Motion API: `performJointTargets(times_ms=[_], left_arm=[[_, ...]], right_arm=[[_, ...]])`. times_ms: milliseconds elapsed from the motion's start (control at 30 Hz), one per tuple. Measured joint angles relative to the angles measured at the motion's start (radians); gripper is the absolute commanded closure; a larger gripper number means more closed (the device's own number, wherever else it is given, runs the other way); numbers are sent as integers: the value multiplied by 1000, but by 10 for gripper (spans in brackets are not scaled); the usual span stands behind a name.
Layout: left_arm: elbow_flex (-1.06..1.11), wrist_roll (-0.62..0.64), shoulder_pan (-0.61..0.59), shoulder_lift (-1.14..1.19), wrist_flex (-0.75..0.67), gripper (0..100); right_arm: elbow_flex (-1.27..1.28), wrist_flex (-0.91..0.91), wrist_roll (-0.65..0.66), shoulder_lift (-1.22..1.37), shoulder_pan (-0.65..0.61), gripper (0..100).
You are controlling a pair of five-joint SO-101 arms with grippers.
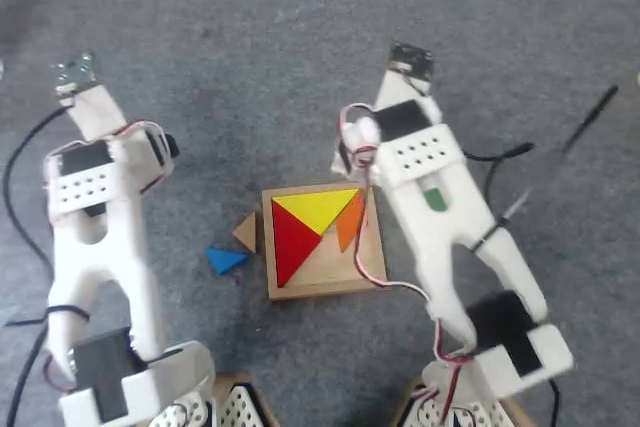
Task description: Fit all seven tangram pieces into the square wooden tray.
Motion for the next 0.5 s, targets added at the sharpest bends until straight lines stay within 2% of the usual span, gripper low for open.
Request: performJointTargets(times_ms=[200,267,500], left_arm=[[18,-3,69,0,0,772],[31,-3,83,0,-9,772],[71,-3,91,0,-63,772]], right_arm=[[209,-98,149,-181,51,790],[295,-158,235,-241,49,790],[509,-399,743,-296,199,790]])
